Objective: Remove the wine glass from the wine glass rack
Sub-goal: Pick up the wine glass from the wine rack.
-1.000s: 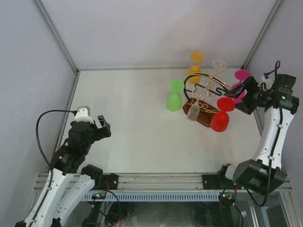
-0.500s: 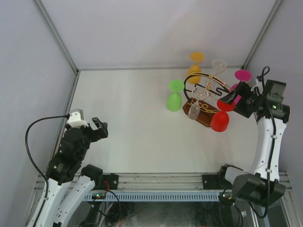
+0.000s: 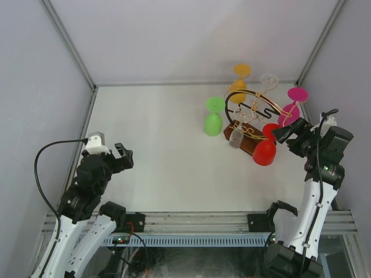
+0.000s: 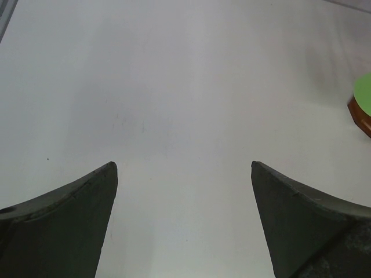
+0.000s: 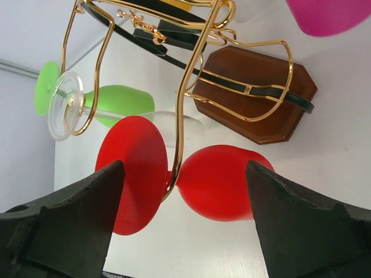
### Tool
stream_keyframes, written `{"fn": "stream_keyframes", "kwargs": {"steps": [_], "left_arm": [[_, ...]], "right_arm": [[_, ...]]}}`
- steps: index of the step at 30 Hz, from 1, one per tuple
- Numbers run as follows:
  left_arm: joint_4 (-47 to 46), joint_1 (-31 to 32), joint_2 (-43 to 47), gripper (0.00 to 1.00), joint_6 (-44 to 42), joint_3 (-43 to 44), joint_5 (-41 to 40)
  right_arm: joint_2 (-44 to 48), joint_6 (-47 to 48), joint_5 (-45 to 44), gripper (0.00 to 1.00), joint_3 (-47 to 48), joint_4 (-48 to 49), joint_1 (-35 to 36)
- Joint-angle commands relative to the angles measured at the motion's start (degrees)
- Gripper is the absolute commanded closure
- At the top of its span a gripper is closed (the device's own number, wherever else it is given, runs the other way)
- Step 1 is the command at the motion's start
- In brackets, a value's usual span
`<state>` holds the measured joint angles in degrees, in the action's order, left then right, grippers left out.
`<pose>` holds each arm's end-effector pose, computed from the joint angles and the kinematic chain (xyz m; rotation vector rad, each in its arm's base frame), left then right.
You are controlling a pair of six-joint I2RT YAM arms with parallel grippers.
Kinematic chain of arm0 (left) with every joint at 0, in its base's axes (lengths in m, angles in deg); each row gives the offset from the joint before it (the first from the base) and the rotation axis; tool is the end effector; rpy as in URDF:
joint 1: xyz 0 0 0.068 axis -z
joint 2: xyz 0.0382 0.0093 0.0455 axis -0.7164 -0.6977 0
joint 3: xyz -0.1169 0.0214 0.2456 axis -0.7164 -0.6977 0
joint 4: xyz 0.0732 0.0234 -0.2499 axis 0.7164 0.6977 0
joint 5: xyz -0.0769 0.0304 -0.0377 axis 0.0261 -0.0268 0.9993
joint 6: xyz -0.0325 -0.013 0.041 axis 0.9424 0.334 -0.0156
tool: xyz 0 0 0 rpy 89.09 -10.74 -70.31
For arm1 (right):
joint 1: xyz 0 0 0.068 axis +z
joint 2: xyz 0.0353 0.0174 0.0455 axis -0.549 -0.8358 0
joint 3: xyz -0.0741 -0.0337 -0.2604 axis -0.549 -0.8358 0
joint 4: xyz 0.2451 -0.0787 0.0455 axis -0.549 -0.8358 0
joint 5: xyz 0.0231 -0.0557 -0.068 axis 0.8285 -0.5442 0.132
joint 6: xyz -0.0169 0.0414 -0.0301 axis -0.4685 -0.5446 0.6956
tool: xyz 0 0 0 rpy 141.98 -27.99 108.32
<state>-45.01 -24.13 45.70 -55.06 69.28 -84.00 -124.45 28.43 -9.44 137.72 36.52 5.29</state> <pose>0.0863 -0.0220 0.3117 -0.2246 1.9276 -0.1895 0.1399 -0.0508 0.3424 0.5519 2.0038 0.6146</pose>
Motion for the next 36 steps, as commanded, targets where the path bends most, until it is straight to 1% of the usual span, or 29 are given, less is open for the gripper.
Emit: {"fn": "stream_keyframes", "kwargs": {"steps": [1, 5, 10, 13, 15, 18, 22, 24, 28, 30, 32, 33, 34, 36], "left_arm": [[-1.8, 0.3, -1.4, 0.0, -1.2, 0.9, 1.0], [-1.5, 0.2, -1.5, 0.0, -0.9, 0.9, 0.6], [-1.7, 0.3, -1.4, 0.0, -0.8, 0.7, 0.9], [-1.7, 0.3, -1.4, 0.0, -0.9, 0.8, 1.2], [-1.7, 0.3, -1.1, 0.0, -0.8, 0.7, 1.4], [-2.1, 0.2, -0.6, 0.0, -0.9, 0.4, 1.5], [-2.2, 0.2, -1.1, 0.0, -1.1, 0.4, 2.1], [-2.3, 0.3, -1.6, 0.0, -1.2, 0.4, 2.3], [-2.1, 0.3, -2.1, 0.0, -1.0, 0.6, 2.1], [-2.0, 0.3, -2.0, 0.0, -0.9, 0.5, 1.9], [-1.9, 0.3, -1.8, 0.0, -0.9, 0.4, 1.7], [-1.9, 0.3, -1.7, 0.0, -0.8, 0.5, 1.6], [-1.9, 0.2, -1.6, 0.0, -0.8, 0.5, 1.6], [-1.9, 0.2, -1.6, 0.0, -0.7, 0.4, 1.5]], "right_arm": [[-1.5, -0.8, 4.7, 0.16, -1.2, 3.3, -1.0], [-2.9, -3.7, 8.8, 0.19, -2.1, 5.9, -2.1], [-3.6, -5.6, 8.9, 0.2, -2.1, 7.5, -3.3], [-4.4, -6.5, 7.6, 0.23, -2.0, 7.6, -3.6], [-5.2, -6.0, 6.4, 0.26, -1.3, 6.3, -3.7], [-6.9, -4.2, 8.0, 0.3, 0.2, 4.4, -3.7], [-9.6, -0.1, 6.4, 0.31, 3.3, -1.4, -3.7], [-9.6, 0.1, 5.4, 0.32, 3.4, -1.9, -3.6], [-8.8, -1.3, 6.0, 0.39, 3.3, -0.4, -3.6], [-8.8, -2.5, 7.2, 0.44, 3.3, 0.4, -3.7], [-8.7, -3.5, 8.0, 0.45, 3.3, 0.9, -3.6], [-8.6, -3.8, 8.2, 0.48, 3.3, 1.1, -3.6], [-8.6, -4.2, 8.6, 0.54, 3.3, 1.4, -3.6], [-8.4, -4.9, 9.1, 0.56, 3.5, 1.6, -3.5]]}}
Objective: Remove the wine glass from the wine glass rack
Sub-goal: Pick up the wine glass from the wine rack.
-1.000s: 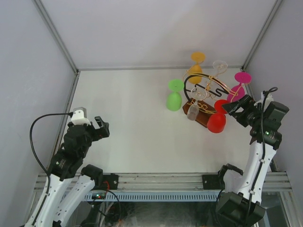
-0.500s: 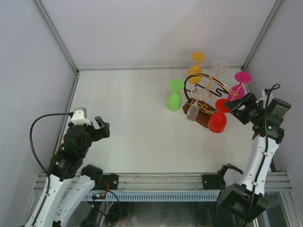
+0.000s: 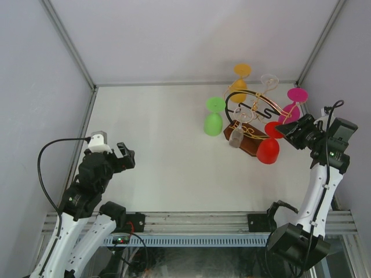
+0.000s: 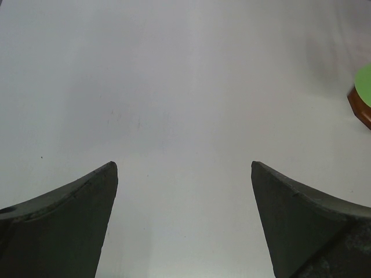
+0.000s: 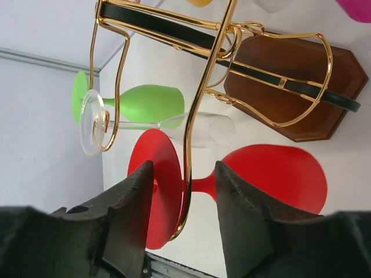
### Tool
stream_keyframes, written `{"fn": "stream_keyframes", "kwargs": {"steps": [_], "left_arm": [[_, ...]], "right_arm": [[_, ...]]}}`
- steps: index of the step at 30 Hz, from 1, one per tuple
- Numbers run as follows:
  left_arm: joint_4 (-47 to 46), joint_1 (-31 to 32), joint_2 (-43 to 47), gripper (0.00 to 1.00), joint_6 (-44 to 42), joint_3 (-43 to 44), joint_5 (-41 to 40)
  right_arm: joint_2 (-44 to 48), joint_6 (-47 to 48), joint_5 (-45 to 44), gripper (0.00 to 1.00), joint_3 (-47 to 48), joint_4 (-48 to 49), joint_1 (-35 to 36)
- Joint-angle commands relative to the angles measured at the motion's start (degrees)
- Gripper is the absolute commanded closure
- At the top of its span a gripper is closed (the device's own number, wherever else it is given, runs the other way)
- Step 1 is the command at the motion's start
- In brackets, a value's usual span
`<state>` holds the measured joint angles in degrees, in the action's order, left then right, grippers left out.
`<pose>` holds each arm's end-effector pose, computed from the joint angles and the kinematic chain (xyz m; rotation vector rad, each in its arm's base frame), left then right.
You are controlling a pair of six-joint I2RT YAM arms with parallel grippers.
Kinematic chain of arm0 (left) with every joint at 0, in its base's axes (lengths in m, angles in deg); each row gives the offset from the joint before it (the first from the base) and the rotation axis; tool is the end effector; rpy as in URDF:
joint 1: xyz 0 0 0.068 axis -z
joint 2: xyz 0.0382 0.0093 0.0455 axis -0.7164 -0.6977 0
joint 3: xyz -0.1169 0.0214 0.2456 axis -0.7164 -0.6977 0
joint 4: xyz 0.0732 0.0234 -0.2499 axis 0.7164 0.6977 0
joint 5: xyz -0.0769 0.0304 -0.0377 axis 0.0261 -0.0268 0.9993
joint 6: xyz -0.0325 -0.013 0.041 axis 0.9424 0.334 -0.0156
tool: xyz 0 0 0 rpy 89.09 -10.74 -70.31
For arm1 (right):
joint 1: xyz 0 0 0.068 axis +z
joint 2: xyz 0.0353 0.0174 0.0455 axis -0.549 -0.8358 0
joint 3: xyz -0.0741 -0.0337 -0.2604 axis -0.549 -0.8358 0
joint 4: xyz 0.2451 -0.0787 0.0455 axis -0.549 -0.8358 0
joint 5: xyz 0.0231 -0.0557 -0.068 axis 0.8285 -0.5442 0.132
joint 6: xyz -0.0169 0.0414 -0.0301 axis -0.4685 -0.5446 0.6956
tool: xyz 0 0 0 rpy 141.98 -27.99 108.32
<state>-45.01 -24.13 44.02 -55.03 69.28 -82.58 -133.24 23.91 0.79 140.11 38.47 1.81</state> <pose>0.0916 -0.0250 0.3095 -0.2059 1.9615 -0.2008 0.1665 -0.0719 0.3389 0.6334 2.0106 0.8434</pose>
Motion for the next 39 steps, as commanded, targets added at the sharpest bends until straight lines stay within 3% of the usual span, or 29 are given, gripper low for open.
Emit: {"fn": "stream_keyframes", "kwargs": {"steps": [1, 3, 11, 17, 22, 34, 39], "left_arm": [[-1.9, 0.3, 0.1, 0.0, -0.8, 0.4, 0.1], [-1.9, 0.2, 0.0, 0.0, -0.8, 0.4, 0.2], [-2.0, 0.3, -0.3, 0.0, -0.7, 0.3, 0.9], [-2.2, 0.2, -0.7, 0.0, -1.0, 0.4, 1.7], [-2.1, 0.2, -0.9, 0.0, -1.0, 0.5, 1.9], [-2.0, 0.3, -0.8, 0.0, -0.7, 0.4, 0.7], [-2.0, 0.3, -0.5, 0.0, -0.8, 0.4, 0.8]], "right_arm": [[0.4, -0.5, -1.2, 0.59, 1.3, -0.2, 0.0], [0.1, -0.5, -2.5, 0.65, 2.1, -0.8, 0.5], [-0.8, -3.7, -13.3, 0.45, 5.0, -1.6, 4.3], [0.4, -8.7, -21.9, 0.42, 4.6, 1.4, 9.6], [-0.1, -8.5, -20.7, 0.43, 4.6, 1.5, 12.2], [0.9, -5.2, -10.6, 0.39, 4.6, -0.8, 10.1], [1.6, -4.7, -12.6, 0.4, 4.6, -2.2, 9.6]]}}
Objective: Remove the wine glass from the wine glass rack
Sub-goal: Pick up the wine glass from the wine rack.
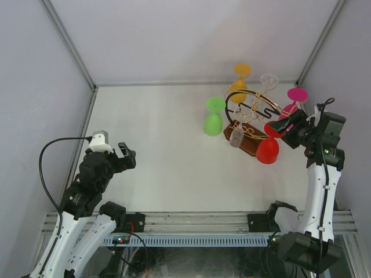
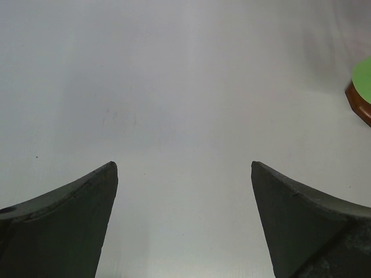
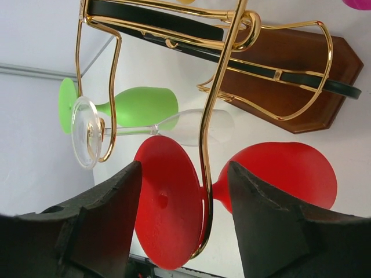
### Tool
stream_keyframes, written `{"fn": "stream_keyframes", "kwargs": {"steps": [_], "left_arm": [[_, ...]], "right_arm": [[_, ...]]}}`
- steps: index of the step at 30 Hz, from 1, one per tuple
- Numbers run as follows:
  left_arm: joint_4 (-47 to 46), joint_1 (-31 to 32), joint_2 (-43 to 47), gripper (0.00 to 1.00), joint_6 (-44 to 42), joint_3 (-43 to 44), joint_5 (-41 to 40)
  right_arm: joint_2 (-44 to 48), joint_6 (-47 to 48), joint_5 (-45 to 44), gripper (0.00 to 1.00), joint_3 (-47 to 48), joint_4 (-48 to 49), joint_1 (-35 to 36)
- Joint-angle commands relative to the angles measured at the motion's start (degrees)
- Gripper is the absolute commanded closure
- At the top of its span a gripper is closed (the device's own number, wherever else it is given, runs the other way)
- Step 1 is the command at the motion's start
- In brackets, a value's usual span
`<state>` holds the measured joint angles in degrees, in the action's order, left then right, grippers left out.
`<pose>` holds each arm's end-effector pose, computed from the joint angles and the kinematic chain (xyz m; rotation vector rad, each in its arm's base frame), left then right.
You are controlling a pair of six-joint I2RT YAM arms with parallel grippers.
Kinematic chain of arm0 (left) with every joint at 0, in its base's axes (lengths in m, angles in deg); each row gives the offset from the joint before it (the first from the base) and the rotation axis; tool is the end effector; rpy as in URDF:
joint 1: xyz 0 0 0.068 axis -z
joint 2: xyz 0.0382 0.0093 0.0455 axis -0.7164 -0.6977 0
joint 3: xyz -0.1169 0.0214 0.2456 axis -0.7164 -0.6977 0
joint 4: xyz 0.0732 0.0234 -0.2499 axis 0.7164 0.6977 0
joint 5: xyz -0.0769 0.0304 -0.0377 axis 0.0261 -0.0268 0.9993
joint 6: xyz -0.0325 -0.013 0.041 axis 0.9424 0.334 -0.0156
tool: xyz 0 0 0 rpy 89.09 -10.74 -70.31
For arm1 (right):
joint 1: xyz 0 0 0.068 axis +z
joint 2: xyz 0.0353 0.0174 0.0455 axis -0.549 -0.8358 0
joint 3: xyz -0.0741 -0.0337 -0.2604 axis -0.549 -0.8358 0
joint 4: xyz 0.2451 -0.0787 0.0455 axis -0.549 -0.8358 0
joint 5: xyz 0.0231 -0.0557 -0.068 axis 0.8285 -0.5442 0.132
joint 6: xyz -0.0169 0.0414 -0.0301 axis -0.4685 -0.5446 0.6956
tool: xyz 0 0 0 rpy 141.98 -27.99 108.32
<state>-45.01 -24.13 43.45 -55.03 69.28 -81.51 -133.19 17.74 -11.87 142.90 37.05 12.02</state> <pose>0.0933 -0.0264 0.3087 -0.1931 1.9756 -0.2145 0.1756 -0.0473 0.3496 0.6953 2.0591 0.7625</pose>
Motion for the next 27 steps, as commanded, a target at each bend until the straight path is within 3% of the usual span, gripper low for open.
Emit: {"fn": "stream_keyframes", "kwargs": {"steps": [1, 9, 18, 20, 25, 27], "left_arm": [[-2.0, 0.3, 0.2, 0.0, -0.7, 0.4, -0.3], [-2.1, 0.3, 0.2, 0.0, -0.7, 0.3, -0.1], [-2.1, 0.3, 0.2, 0.0, -0.8, 0.3, -0.1], [-2.1, 0.3, 0.3, 0.0, -0.8, 0.3, -0.1], [-2.1, 0.2, 0.3, 0.0, -0.8, 0.3, 0.0], [-2.1, 0.3, 0.2, 0.0, -0.8, 0.2, 0.0]], "right_arm": [[1.8, 1.6, -0.6, 0.41, 1.9, -1.0, -0.7], [3.6, 3.8, -7.3, 0.49, 4.7, -5.3, -1.2], [4.5, 4.0, -7.8, 0.63, 6.7, -6.6, -1.2], [4.7, 3.8, -7.5, 0.7, 7.3, -6.7, -1.2], [5.4, 3.9, -9.0, 0.72, 8.5, -7.8, -1.2], [5.5, 4.5, -9.4, 0.81, 8.9, -8.4, -1.2]]}}
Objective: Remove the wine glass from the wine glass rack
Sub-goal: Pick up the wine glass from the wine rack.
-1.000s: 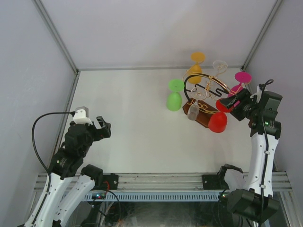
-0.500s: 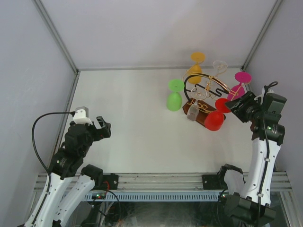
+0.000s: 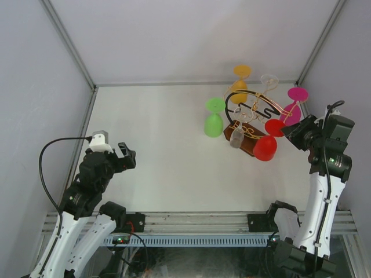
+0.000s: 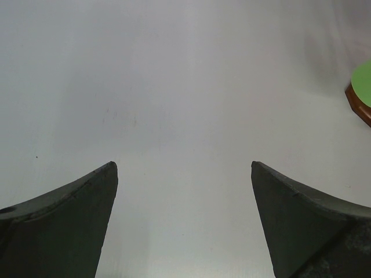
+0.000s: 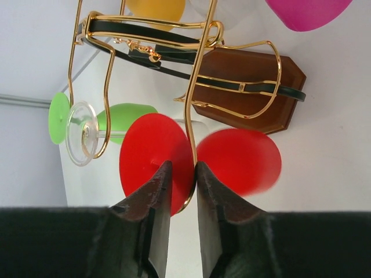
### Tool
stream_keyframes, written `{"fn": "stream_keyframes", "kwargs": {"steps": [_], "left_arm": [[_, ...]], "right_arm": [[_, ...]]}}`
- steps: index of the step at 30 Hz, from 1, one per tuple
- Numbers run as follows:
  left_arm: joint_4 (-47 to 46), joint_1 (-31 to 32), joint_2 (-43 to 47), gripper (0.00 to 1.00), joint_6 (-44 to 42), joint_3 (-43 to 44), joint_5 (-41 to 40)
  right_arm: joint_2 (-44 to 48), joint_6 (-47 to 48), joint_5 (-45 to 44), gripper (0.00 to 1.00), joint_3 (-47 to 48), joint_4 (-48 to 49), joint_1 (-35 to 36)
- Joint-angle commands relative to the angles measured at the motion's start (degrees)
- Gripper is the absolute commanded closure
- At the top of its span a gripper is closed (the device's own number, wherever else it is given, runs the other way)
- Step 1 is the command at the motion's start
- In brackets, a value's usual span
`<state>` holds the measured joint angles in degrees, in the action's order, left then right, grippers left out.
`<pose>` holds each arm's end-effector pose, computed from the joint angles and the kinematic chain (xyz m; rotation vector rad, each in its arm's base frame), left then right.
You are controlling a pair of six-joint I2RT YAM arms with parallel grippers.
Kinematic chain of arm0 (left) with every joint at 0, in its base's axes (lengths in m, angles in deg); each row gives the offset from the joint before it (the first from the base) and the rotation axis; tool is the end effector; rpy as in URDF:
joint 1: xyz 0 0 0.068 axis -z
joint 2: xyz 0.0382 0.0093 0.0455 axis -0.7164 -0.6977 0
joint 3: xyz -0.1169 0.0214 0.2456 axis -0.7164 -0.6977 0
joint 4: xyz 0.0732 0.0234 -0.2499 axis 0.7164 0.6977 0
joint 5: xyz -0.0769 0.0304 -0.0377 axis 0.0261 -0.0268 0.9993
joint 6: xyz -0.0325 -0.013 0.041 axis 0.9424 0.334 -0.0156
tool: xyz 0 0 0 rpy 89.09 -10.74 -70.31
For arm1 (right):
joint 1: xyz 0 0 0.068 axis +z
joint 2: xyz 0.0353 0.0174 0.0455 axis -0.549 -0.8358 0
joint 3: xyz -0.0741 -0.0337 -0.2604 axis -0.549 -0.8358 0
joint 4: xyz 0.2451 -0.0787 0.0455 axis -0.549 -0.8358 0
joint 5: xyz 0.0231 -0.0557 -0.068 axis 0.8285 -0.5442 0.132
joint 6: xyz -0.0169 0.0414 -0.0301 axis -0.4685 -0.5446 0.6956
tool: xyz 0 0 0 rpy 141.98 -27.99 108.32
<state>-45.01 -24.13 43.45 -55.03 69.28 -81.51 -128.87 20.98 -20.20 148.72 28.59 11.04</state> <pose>0.0933 -0.0264 0.3087 -0.1931 1.9756 -0.2145 0.1449 -0.0430 0.3784 0.7195 2.0277 0.5576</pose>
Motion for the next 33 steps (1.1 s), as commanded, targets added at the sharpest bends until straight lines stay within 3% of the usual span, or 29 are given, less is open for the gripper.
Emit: {"fn": "stream_keyframes", "kwargs": {"steps": [1, 4, 14, 25, 28, 33], "left_arm": [[-2.1, 0.3, 0.2, 0.0, -0.8, 0.2, 0.0], [-2.1, 0.3, 0.3, 0.0, -0.8, 0.3, 0.0], [-2.1, 0.3, 0.3, 0.0, -0.7, 0.2, -0.1], [-2.1, 0.3, 0.2, 0.0, -0.7, 0.2, -0.2], [-2.1, 0.3, 0.2, 0.0, -0.6, 0.1, -0.2], [-2.1, 0.3, 0.1, 0.0, -0.6, 0.1, -0.2]], "right_arm": [[1.1, 1.3, -1.3, 0.81, 3.3, -0.2, -0.2], [1.4, 1.4, -1.5, 0.86, 3.4, -0.5, -0.2], [2.0, 1.9, -4.6, 0.85, 3.5, -1.9, -0.1], [1.4, 2.9, -2.8, 0.8, 2.7, -2.6, -0.2], [1.3, 2.0, -2.0, 0.72, 2.2, -1.8, -0.1], [0.6, 1.3, -0.8, 0.7, 1.0, -0.6, -0.2]]}}
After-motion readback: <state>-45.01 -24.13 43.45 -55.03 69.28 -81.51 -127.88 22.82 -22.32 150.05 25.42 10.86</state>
